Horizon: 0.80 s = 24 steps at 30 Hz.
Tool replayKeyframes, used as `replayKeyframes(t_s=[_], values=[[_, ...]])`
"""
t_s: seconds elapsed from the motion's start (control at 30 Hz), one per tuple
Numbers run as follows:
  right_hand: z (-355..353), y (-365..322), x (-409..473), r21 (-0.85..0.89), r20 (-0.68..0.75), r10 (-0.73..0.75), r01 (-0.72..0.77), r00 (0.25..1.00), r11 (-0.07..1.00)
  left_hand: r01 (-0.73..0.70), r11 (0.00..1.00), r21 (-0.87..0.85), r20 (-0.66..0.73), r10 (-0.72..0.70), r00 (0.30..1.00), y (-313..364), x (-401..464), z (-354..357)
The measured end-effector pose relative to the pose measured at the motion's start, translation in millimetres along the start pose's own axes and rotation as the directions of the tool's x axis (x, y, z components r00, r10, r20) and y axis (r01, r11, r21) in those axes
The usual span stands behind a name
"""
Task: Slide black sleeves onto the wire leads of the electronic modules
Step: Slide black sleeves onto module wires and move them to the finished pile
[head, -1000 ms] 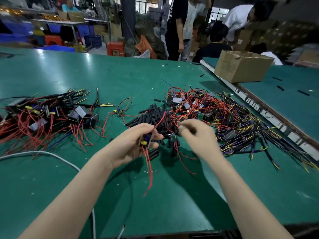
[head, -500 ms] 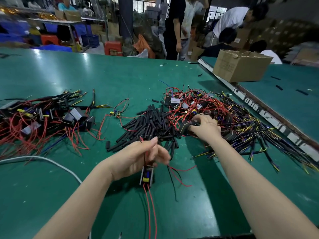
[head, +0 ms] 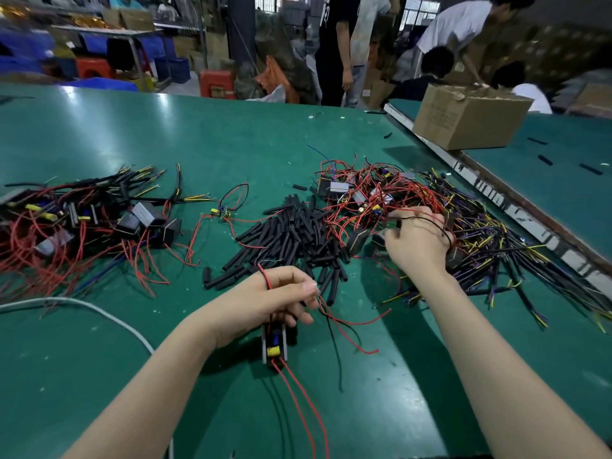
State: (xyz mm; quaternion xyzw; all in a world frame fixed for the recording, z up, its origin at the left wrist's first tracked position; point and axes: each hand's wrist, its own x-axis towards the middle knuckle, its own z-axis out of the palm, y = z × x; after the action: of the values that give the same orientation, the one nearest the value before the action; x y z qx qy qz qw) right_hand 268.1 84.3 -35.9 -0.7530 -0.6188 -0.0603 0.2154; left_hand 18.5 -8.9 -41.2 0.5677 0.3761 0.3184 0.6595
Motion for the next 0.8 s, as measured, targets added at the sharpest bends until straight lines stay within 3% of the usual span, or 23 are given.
replayKeyframes(t_s=[0.1, 0.17, 0.23, 0.3, 0.4, 0.47, 0.53, 0.6, 0.67, 0.73, 0.8], values=[[0, -11, 0, 0.207, 0.200, -0.023, -0.019, 0.979, 0.978, 0.002, 1.000, -0.030, -0.005, -0.003, 1.000, -1, 2, 0], [4, -18, -3, 0.202, 0.358, -0.001, -0.076, 0.934, 0.976, 0.003, 0.999, -0.040, -0.010, -0.004, 1.000, -1, 3, 0], [12, -19, -7, 0.148, 0.320, -0.021, -0.028, 0.947, 0.989, 0.003, 0.999, -0.041, -0.013, -0.004, 1.000, -2, 4, 0], [13, -19, -11, 0.314, 0.142, 0.004, -0.049, 0.990, 0.948, 0.001, 0.999, -0.037, -0.014, -0.002, 1.000, -3, 3, 0], [1, -11, -10, 0.780, -0.022, 0.249, -0.140, 0.968, 0.610, -0.006, 0.999, -0.042, -0.017, 0.005, 1.000, -2, 2, 0], [-8, -1, -8, 0.902, 0.003, 0.371, -0.162, 0.929, 0.400, -0.006, 0.999, -0.043, -0.017, 0.006, 1.000, -1, 2, 0], [-12, 9, -6, 0.936, 0.118, 0.399, -0.236, 0.910, 0.261, 0.008, 0.999, -0.043, -0.014, -0.009, 1.000, 0, 1, 1], [-11, 14, -6, 0.879, 0.239, 0.362, -0.359, 0.901, 0.313, 0.043, 0.998, -0.038, 0.002, -0.043, 0.999, 1, 0, -1], [-6, 17, -9, 0.719, 0.293, 0.302, -0.417, 0.907, 0.556, 0.072, 0.997, -0.020, 0.024, -0.071, 0.997, 3, -2, -4], [-1, 17, -13, 0.486, 0.257, 0.245, -0.344, 0.935, 0.804, 0.087, 0.996, 0.023, 0.005, -0.087, 0.996, 3, -5, -8], [0, 15, -17, 0.370, 0.231, 0.201, -0.277, 0.952, 0.887, 0.086, 0.992, 0.094, -0.067, -0.079, 0.995, 4, -9, -12]])
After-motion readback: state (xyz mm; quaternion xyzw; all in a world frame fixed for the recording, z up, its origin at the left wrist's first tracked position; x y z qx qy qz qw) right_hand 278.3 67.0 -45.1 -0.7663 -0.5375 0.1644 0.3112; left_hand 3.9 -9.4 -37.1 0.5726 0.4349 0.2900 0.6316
